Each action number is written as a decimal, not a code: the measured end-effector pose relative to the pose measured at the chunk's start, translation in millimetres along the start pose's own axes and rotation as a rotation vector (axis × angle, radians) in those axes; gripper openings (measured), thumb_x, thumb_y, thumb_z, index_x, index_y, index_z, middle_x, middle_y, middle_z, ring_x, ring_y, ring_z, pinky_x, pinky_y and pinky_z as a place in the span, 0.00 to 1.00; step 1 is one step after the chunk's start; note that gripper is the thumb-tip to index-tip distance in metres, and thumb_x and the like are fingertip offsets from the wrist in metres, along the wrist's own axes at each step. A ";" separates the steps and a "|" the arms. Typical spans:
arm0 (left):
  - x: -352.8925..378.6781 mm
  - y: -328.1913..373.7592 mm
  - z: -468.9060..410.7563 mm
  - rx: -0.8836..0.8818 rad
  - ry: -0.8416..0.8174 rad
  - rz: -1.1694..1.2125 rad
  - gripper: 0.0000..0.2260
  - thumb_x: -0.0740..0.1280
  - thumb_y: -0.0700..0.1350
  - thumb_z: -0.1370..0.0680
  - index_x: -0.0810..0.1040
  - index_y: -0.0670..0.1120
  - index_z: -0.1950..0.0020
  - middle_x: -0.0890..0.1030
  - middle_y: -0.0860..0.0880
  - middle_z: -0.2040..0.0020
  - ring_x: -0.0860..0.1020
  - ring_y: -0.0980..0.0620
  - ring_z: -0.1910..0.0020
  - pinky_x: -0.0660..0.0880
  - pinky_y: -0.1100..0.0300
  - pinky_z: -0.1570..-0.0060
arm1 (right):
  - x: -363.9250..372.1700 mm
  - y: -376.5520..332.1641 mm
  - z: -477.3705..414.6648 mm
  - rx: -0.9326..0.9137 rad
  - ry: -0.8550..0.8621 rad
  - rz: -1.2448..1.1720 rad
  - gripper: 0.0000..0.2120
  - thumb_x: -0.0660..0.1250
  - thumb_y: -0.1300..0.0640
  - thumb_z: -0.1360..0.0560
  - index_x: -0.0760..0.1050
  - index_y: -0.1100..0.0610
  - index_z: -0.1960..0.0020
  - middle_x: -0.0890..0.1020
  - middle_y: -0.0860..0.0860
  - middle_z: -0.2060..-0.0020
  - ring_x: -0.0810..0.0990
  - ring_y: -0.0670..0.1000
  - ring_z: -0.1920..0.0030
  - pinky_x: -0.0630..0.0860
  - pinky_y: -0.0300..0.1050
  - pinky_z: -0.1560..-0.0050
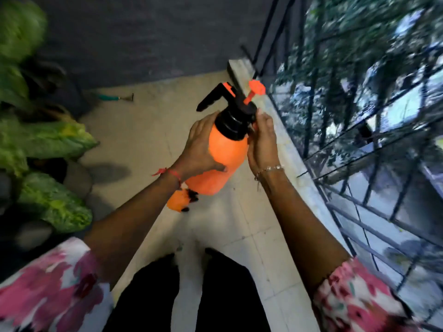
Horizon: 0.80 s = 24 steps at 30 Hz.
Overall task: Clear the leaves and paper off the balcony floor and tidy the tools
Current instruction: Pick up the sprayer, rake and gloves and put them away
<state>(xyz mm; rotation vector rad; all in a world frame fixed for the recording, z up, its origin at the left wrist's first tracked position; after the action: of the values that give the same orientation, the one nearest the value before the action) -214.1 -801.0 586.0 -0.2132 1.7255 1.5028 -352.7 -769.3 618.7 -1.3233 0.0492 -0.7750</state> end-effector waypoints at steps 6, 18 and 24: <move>-42.6 133.9 9.7 0.254 -0.106 0.112 0.42 0.76 0.46 0.32 0.58 0.40 0.25 0.61 0.47 0.27 0.58 0.50 0.27 0.55 0.56 0.27 | -37.2 -116.4 50.6 -0.162 0.451 -0.054 0.15 0.66 0.54 0.24 0.76 0.55 0.69 0.81 0.50 0.70 0.77 0.51 0.63 0.71 0.43 0.64; -92.9 306.8 -22.3 0.380 0.109 0.311 0.08 0.76 0.42 0.31 0.78 0.43 0.61 0.73 0.54 0.72 0.70 0.63 0.75 0.66 0.63 0.70 | -105.4 -249.4 92.4 -0.262 0.701 -0.165 0.13 0.64 0.56 0.23 0.70 0.59 0.64 0.77 0.55 0.63 0.75 0.52 0.64 0.71 0.42 0.69; -66.4 375.3 -21.3 0.546 -0.071 0.211 0.16 0.75 0.43 0.31 0.73 0.42 0.49 0.75 0.49 0.57 0.72 0.48 0.57 0.66 0.56 0.60 | -150.1 -288.1 130.1 -0.284 0.840 -0.071 0.14 0.62 0.54 0.22 0.73 0.62 0.62 0.75 0.56 0.59 0.73 0.52 0.57 0.67 0.47 0.62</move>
<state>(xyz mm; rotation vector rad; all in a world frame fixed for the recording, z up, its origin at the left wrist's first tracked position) -407.6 -741.9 909.7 0.3103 2.0733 1.1049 -544.7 -590.2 850.0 -1.1794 0.8066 -1.3785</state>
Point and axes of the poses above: each hand's wrist, its own z-axis away from the middle knuckle, its own x-axis out of the palm, y = z × x, the point moved 10 cm from there along -z, towards the middle knuckle
